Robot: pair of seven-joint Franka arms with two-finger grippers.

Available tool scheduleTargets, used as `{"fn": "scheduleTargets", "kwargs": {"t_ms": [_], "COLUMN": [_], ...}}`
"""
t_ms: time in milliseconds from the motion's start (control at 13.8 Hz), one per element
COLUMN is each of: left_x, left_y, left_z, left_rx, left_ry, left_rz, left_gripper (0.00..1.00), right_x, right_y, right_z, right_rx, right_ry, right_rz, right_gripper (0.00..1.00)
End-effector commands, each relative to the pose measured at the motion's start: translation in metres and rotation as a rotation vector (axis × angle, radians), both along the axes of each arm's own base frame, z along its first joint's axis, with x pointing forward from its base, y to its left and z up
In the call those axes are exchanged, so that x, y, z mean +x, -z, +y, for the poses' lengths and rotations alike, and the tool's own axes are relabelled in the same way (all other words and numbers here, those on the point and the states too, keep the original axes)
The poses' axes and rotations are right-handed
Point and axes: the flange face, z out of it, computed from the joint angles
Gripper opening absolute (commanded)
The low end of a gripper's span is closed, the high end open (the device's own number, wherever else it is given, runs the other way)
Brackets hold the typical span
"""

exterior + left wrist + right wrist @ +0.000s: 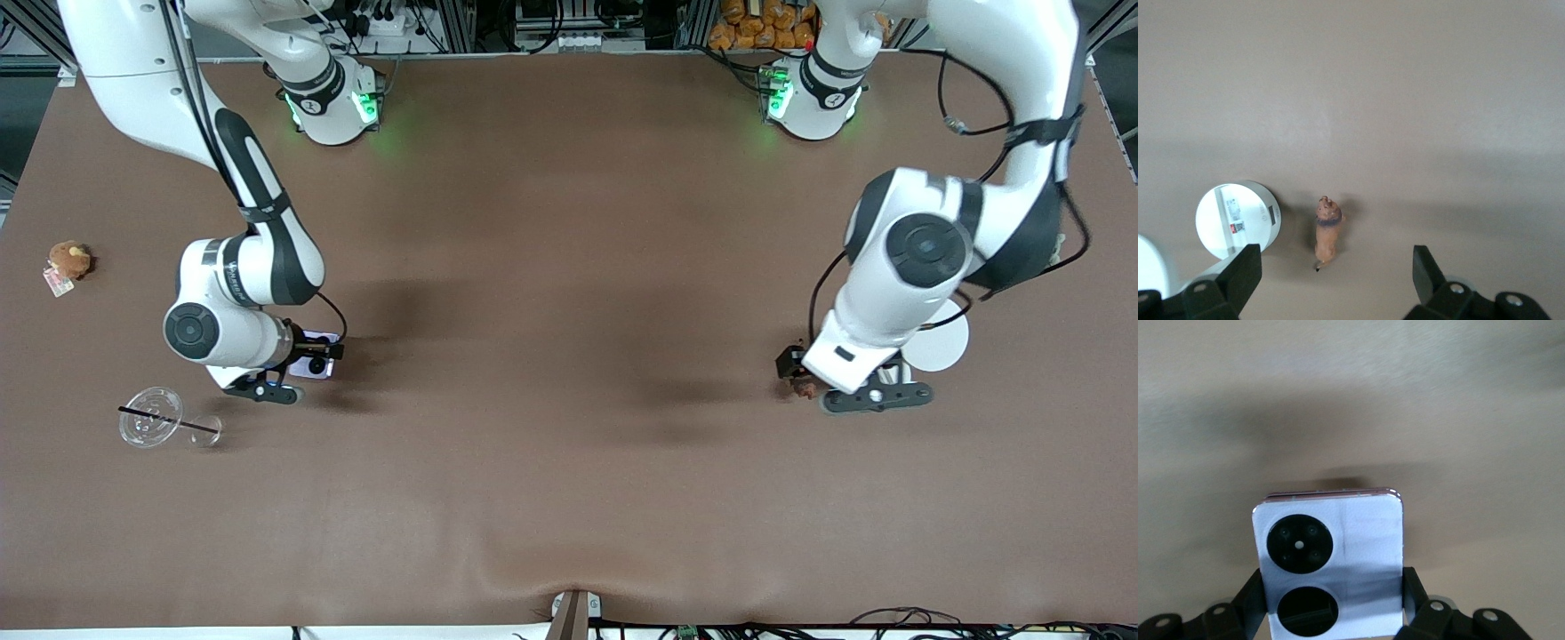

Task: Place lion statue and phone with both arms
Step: 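Set the lion beside the white lamp while the right gripper carries the phone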

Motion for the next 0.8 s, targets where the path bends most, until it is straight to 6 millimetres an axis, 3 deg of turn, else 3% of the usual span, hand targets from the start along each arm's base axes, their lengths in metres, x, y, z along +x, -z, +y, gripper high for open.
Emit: {"fn": "scheduleTargets", "kwargs": {"t_ms": [0,435,725], "left_x": [-0.01,-0.023,-0.062], "left_y": [-0.051,-0.158,-0.217], "left_z": [0.015,0.089,0.1], "left_rx": [-0.04,-0.126,-0.129], "left_ry": [-0.009,-0.026,-0.031], "left_rz": [-0.012,0.006,-0.002], "left_gripper": [1.0,1.0,1.0], "right_x": [-0.002,0.013,0.019], "right_y": [0.001,0.021,0.027], "right_z": [-0.024,-0.049,-0.062], "right_rx": [-0.024,-0.038,-0.059], "right_ry": [-0.015,0.004,-0.007], "right_rz": [-0.013,-0.069,-0.094], "right_gripper": [0.37,0.4,0.42]}}
